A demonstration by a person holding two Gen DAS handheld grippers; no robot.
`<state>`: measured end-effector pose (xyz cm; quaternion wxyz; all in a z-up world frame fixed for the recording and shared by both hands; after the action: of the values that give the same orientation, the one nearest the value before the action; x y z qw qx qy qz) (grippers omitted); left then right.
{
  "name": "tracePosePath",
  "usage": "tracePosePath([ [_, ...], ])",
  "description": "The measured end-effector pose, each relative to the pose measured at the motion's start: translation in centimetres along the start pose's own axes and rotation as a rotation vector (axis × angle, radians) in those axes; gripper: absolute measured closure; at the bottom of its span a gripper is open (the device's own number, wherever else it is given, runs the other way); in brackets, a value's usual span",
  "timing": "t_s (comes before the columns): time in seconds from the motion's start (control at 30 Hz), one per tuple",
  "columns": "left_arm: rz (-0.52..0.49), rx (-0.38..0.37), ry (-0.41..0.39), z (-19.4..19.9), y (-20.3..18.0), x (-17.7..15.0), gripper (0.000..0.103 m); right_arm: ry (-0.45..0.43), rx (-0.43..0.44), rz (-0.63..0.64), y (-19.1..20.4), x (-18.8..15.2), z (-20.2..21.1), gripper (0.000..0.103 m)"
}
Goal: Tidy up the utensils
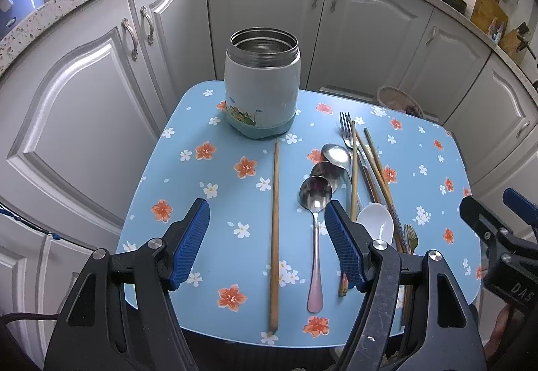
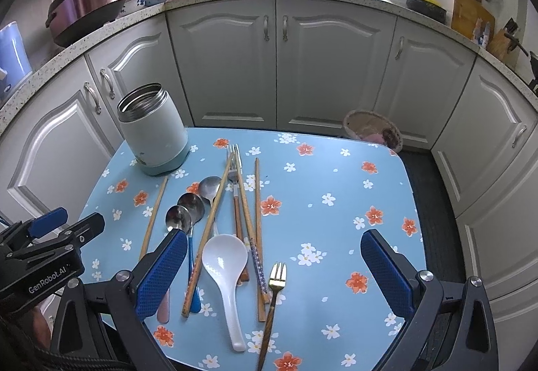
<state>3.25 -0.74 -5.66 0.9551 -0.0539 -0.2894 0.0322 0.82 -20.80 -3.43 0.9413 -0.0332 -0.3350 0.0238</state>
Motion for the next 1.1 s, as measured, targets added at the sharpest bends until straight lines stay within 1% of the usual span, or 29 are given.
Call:
tracePosePath([
  [0.5, -0.002, -0.004, 0.034, -1.6, 0.1, -0.3, 0.032, 0.019, 0.023, 0.023, 0.2, 0.5, -0.9, 0.001],
  [0.8, 0.01, 0.004, 0.06, -3.0, 0.9, -0.3, 0.032, 0.042, 0.014, 0.046, 0.1, 0.4, -2.0, 0.0],
  [0.97, 0.024, -0.002, 0.065, -3.1, 1.2, -0.1, 0.032, 0.046, 0.009, 0.044, 0.0, 0.5, -2.3, 0.001],
  [1.1, 0.022, -0.004, 0.063, -3.0, 1.0, -0.1, 0.032, 0.045, 0.027, 0.043, 0.1, 0.4, -2.4, 0.0],
])
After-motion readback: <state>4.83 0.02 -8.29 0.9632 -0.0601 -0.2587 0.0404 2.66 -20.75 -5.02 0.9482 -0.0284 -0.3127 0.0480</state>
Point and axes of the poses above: each gripper's, at about its wrist camera, not at the fingertips, and z roughly against the way its jaws point, y to its left, x to its top, the point moved 5 cm from there along -z, roughly the way its jaws point, and after that the axes turned 7 degrees about z, right-handed, at the moved point
